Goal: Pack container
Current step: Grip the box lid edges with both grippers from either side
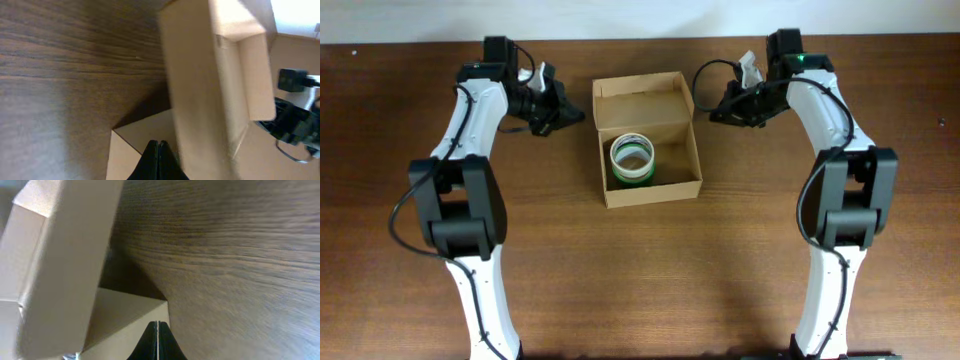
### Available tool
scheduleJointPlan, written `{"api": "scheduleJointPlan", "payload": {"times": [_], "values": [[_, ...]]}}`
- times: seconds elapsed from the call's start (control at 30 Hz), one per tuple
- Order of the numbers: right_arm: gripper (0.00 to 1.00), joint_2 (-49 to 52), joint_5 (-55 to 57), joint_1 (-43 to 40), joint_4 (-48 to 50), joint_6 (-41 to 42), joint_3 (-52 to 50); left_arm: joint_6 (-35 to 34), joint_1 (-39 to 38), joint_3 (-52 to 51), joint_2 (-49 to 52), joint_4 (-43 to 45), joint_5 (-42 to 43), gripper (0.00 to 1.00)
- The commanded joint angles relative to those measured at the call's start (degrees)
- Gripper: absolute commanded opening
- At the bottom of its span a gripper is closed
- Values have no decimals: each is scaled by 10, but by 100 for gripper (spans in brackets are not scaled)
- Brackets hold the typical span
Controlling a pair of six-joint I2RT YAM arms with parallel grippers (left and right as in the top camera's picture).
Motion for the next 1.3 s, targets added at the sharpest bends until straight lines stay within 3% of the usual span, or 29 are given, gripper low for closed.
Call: {"api": "scheduleJointPlan", "payload": {"times": [0.0,0.23,0.6,1.27], "values": [[4,47,-107,-17,11,31,0,-26,5,-5,33,12,45,1],[4,72,-185,-19,46,32,0,-73,7,-5,72,79,109,1],[4,78,-200,-19,76,46,0,-192,8,-5,125,207,219,2],[4,83,-203,11,207,151,0,-275,8,-5,136,324,233,2]]}}
